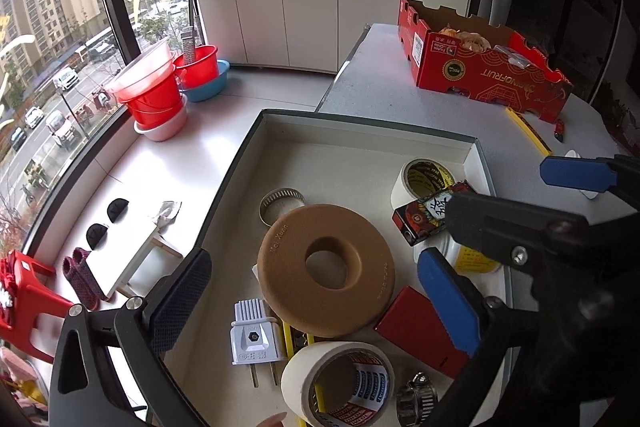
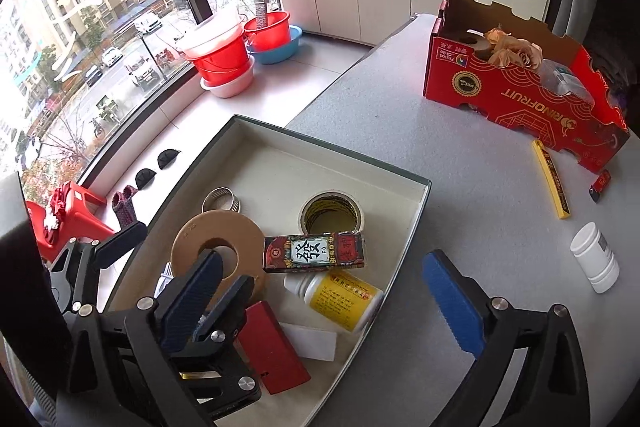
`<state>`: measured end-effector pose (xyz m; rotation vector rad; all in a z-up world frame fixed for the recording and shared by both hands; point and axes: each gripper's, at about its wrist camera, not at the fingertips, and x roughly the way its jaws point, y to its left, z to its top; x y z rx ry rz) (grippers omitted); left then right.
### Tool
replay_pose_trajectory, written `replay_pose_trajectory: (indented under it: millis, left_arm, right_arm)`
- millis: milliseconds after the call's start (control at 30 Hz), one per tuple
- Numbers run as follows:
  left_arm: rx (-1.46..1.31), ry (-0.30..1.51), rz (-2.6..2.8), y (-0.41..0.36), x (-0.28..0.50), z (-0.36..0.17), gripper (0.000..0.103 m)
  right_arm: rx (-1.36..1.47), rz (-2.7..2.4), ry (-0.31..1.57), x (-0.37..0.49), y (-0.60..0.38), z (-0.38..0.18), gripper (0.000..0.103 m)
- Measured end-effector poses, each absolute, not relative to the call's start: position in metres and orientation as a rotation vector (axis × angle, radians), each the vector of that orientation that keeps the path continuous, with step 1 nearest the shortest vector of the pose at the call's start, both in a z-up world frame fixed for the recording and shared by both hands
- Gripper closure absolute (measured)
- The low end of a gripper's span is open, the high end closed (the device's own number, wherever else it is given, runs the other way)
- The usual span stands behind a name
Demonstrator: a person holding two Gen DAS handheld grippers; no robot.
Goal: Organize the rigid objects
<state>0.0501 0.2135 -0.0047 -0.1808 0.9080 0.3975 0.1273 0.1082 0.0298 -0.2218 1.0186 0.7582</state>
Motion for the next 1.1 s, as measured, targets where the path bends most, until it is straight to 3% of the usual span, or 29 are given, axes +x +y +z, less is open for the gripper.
replay_pose_trajectory:
  millis: [400, 1100]
  left_arm:
    - [-0.300, 0.926, 0.525, 0.208, 0.009, 0.008, 0.000]
    - [-0.324, 1.056, 0.570, 0.162, -0.041, 0.010, 0.000]
  right_arm:
    - [-0.106, 0.789, 1.035, 0.102, 0.072, 0.055, 0.001]
    - [-0.306, 0.741, 1.078, 0.059, 0.041, 0.037, 0.001]
